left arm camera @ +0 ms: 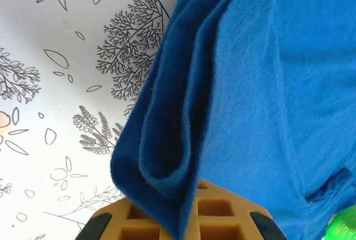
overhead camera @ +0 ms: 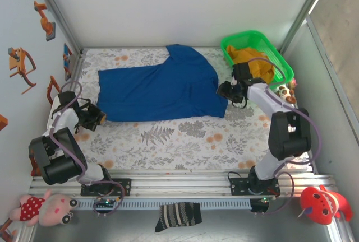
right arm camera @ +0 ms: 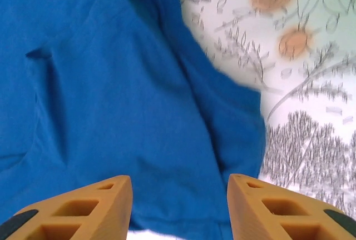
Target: Fold the inside-out t-shirt
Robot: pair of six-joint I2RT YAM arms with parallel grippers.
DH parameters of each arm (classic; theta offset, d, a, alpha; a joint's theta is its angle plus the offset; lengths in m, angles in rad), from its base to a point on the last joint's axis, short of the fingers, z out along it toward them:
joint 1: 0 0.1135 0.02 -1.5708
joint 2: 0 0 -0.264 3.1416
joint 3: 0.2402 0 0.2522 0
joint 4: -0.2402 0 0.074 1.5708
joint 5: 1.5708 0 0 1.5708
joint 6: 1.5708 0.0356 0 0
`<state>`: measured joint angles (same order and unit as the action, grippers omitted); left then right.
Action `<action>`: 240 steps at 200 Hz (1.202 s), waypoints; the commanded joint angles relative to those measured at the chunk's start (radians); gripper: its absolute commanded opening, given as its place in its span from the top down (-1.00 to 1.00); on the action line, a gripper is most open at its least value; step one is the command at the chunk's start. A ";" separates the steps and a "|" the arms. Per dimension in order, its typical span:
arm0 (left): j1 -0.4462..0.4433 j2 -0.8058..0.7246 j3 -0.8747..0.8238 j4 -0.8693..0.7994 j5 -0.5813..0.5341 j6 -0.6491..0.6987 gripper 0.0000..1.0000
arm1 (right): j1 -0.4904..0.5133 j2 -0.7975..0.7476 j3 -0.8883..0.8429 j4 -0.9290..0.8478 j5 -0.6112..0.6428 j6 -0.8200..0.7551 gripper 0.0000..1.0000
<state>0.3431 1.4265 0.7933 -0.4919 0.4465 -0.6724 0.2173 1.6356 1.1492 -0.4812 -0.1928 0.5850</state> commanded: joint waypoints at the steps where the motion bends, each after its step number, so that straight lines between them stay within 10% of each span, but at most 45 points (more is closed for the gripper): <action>1: 0.011 -0.027 0.026 -0.036 -0.001 0.024 1.00 | 0.022 -0.028 -0.075 -0.001 0.033 0.032 0.01; 74: 0.017 -0.008 0.030 -0.030 -0.005 0.028 1.00 | 0.073 0.134 -0.093 0.067 0.030 0.057 0.06; 102: 0.022 -0.012 0.027 -0.033 0.004 0.027 1.00 | 0.073 0.119 -0.140 0.075 0.026 0.062 1.00; 240: 0.040 -0.328 -0.196 -0.114 0.008 -0.108 0.93 | 0.064 -0.660 -0.647 -0.289 0.152 0.297 1.00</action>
<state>0.3740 1.1675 0.6216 -0.5583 0.4938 -0.7479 0.2874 1.0550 0.5228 -0.6655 -0.0845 0.8146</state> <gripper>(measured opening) 0.043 0.047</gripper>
